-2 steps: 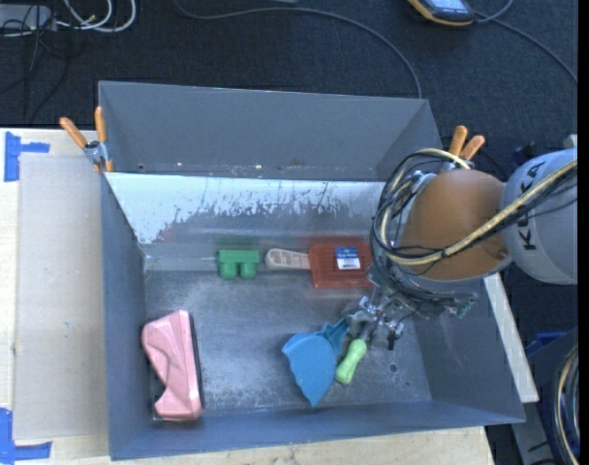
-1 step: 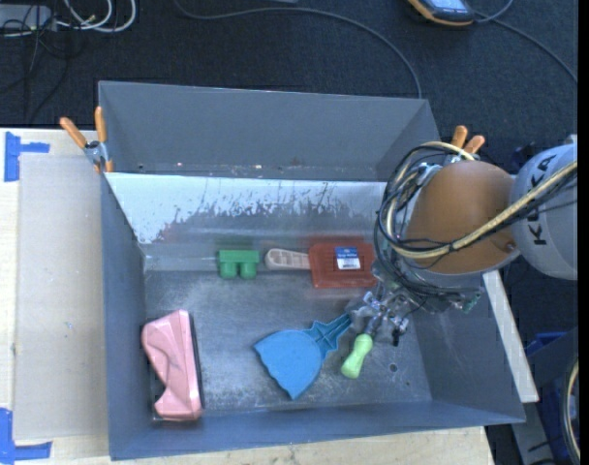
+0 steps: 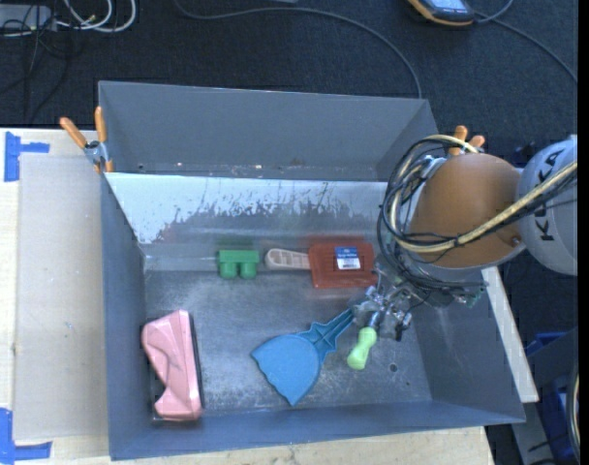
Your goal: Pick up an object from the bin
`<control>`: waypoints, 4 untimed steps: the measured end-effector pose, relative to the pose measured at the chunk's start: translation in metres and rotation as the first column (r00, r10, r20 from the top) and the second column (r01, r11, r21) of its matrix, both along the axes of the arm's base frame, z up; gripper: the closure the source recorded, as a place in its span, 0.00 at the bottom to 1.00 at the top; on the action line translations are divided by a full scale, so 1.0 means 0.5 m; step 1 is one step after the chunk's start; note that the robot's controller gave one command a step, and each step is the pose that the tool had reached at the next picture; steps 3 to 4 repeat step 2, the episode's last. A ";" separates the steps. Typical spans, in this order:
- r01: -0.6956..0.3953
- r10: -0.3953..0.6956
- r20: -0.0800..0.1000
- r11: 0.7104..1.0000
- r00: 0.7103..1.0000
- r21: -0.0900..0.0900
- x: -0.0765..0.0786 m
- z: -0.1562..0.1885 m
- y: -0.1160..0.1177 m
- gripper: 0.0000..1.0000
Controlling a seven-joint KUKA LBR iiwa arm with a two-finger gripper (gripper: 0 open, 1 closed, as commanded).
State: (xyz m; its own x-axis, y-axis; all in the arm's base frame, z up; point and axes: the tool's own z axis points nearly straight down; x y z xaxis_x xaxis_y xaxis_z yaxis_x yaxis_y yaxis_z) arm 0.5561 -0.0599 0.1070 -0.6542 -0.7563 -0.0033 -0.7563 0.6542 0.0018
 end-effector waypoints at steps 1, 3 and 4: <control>0.001 -0.001 0.000 1.000 1.000 0.000 0.000 0.018 0.000 1.00; 0.002 -0.002 -0.005 1.000 1.000 0.001 -0.003 0.048 0.001 1.00; 0.002 -0.002 -0.005 1.000 1.000 0.001 -0.003 0.048 0.001 1.00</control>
Offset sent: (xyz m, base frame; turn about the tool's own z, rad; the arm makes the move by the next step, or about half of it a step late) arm 0.0000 0.0000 0.0552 0.0000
